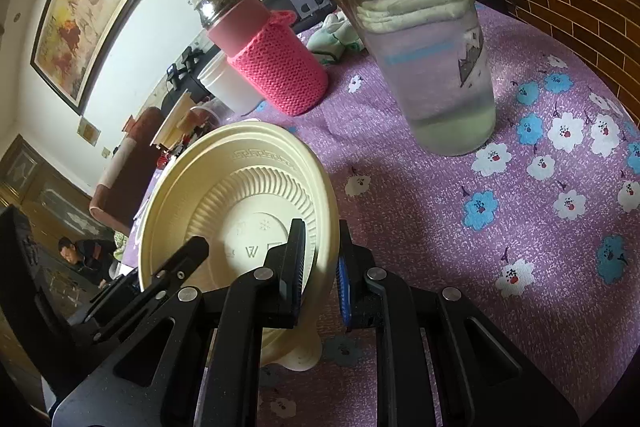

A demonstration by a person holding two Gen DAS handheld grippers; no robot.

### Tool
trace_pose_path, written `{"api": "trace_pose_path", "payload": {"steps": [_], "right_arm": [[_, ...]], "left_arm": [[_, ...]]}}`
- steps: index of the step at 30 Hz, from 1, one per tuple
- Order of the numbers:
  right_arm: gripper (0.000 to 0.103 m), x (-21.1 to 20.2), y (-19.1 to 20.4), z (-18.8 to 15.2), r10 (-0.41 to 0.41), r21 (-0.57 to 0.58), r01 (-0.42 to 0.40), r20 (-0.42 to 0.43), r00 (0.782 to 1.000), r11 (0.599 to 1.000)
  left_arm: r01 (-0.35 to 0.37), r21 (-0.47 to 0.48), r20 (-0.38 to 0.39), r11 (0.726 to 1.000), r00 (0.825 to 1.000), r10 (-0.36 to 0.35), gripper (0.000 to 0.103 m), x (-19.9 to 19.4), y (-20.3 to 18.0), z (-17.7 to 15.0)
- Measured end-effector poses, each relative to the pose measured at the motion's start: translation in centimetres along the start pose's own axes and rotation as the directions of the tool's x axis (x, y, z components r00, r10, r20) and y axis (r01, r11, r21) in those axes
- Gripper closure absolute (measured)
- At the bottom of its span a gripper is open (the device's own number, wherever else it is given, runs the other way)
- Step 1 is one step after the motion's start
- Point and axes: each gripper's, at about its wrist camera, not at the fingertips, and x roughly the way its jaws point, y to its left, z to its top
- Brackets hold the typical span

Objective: Organize plates and bowls

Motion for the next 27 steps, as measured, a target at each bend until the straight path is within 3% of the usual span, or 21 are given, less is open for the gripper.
{"api": "trace_pose_path", "payload": {"steps": [12, 27], "right_arm": [[0.090, -1.1, 0.1, 0.0, 0.031, 0.015, -0.031, 0.024, 0.999, 0.999], [0.090, -3.2, 2.4, -0.5, 0.060, -0.018, -0.059, 0.076, 0.995, 0.998]], "left_arm": [[-0.004, 0.002, 0.055, 1.000, 0.998, 0.004, 0.085, -1.6, -0.1, 0.4], [0.020, -0.056, 0.053, 0.998, 0.998, -0.017, 0.086, -3.8, 1.6, 0.0]]}}
